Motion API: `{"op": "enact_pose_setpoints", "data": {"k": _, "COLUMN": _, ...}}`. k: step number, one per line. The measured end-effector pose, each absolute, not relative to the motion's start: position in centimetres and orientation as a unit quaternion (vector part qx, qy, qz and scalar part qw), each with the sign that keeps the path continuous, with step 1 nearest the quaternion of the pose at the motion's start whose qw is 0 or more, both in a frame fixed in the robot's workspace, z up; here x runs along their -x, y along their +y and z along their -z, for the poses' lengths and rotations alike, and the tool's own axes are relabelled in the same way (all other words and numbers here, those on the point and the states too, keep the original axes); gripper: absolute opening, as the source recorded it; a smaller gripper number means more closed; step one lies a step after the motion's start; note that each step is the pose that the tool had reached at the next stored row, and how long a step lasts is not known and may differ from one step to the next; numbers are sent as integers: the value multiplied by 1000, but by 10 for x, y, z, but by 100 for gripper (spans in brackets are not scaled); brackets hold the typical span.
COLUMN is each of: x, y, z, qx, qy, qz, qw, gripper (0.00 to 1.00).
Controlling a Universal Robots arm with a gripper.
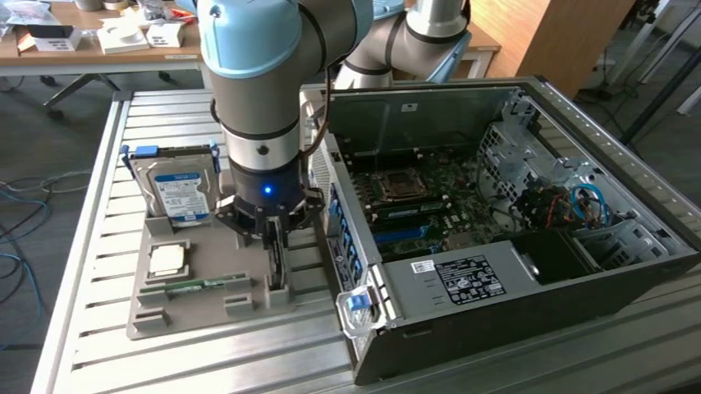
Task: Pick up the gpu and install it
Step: 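Pick up the gpu and move the gpu toward the slot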
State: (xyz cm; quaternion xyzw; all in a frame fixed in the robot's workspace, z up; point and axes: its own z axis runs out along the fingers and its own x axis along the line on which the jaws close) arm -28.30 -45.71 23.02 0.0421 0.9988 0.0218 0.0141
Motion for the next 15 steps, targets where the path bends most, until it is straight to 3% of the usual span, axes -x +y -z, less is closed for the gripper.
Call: {"op": "enact_pose_setpoints", "data": {"k": 15, "x": 283, "y": -459, "z": -230, "qx": -42, "qy": 999, "qz": -22, "qw": 14, "gripper": 33}}
